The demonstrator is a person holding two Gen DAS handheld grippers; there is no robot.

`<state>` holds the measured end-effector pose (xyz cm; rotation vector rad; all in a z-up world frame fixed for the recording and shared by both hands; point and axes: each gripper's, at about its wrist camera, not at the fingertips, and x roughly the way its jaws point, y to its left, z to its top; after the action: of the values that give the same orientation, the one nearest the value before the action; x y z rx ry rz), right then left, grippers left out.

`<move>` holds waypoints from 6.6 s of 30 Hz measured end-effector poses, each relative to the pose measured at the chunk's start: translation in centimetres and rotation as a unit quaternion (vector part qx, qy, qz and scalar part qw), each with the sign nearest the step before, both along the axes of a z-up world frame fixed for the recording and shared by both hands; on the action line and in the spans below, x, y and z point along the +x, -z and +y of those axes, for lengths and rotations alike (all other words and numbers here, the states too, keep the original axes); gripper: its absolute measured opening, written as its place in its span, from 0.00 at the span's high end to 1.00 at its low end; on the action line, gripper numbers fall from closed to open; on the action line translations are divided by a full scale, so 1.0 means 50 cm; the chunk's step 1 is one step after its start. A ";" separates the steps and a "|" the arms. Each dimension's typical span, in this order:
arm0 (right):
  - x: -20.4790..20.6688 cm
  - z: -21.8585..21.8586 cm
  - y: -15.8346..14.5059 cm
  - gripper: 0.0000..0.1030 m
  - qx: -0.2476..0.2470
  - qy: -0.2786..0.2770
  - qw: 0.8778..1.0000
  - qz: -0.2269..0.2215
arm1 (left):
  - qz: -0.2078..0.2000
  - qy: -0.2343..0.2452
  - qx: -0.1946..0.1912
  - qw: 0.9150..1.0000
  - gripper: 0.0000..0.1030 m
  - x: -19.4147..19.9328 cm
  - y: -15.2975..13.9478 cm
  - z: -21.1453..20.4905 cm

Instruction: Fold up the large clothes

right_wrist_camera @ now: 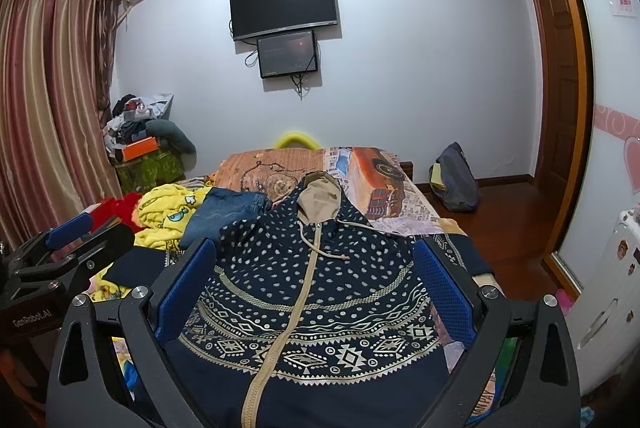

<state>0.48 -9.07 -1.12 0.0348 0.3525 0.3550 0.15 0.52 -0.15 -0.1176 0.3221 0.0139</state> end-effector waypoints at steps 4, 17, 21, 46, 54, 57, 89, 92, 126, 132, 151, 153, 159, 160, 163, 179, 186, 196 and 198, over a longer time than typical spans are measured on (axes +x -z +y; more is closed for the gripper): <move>0.000 -0.001 0.002 0.04 0.001 0.000 1.000 0.000 | 0.001 0.000 -0.001 1.000 0.00 0.000 0.000 0.000; 0.001 0.001 0.000 0.04 0.000 0.000 1.000 0.001 | 0.000 -0.001 -0.001 1.000 0.00 0.002 -0.001 0.004; 0.001 0.001 0.000 0.04 0.001 0.000 1.000 0.001 | 0.001 -0.002 0.000 1.000 0.00 0.004 0.001 0.005; 0.005 0.002 0.001 0.04 0.002 0.002 1.000 0.004 | 0.001 -0.004 0.000 1.000 0.00 0.004 0.002 0.002; 0.020 0.005 0.005 0.04 -0.001 0.005 1.000 0.016 | 0.006 -0.006 -0.002 1.000 0.00 0.014 0.011 0.008; 0.032 0.011 0.011 0.04 -0.005 0.007 1.000 0.025 | 0.008 -0.007 -0.003 1.000 0.00 0.025 0.016 0.019; 0.398 0.152 0.141 0.04 -0.105 -0.010 0.981 0.162 | 0.180 -0.212 -0.217 0.936 0.00 0.209 0.333 0.671; 0.424 0.154 0.174 0.04 -0.103 -0.006 0.975 0.196 | 0.202 -0.226 -0.276 0.912 0.00 0.207 0.400 0.740; 0.425 0.105 0.174 0.04 -0.083 0.028 0.974 0.209 | 0.093 -0.257 -0.136 0.952 0.97 0.279 0.208 0.761; 0.412 0.064 0.173 0.04 -0.054 0.037 0.974 0.215 | 0.095 -0.187 -0.150 0.966 0.69 0.309 0.134 0.700; 0.423 0.051 0.198 0.04 -0.036 0.060 0.965 0.251 | 0.276 -0.259 -0.370 0.849 0.43 0.201 0.534 0.883; 0.419 0.059 0.199 0.04 -0.045 0.059 0.966 0.249 | 0.267 -0.260 -0.379 0.847 0.51 0.206 0.549 0.899; 0.413 0.093 0.202 0.04 -0.090 0.053 0.965 0.239 | 0.254 -0.278 -0.341 0.861 0.89 0.231 0.526 0.901; 0.412 0.098 0.202 0.04 -0.096 0.050 0.965 0.238 | 0.254 -0.279 -0.322 0.868 0.90 0.234 0.512 0.894; 0.413 0.109 0.204 0.04 -0.108 0.043 0.965 0.236 | 0.241 -0.278 -0.253 0.895 0.97 0.248 0.450 0.856; 0.421 0.099 0.168 0.04 -0.097 0.021 0.974 0.203 | 0.028 -0.056 -0.158 0.985 0.98 0.385 0.006 0.491; 0.424 0.036 0.160 0.04 -0.087 0.037 0.976 0.197 | 0.071 0.045 -0.106 0.991 0.98 0.517 0.019 0.247; 0.416 -0.058 0.173 0.04 -0.089 0.070 0.972 0.208 | 0.291 0.160 -0.046 0.942 0.98 0.616 0.284 -0.001; 0.415 -0.071 0.178 0.04 -0.089 0.074 0.970 0.212 | 0.318 0.174 -0.041 0.931 0.98 0.610 0.319 -0.038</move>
<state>21.21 -12.60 -10.01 -0.0404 0.7996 0.1627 30.66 -1.39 -16.12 -0.1353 0.9901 -0.3198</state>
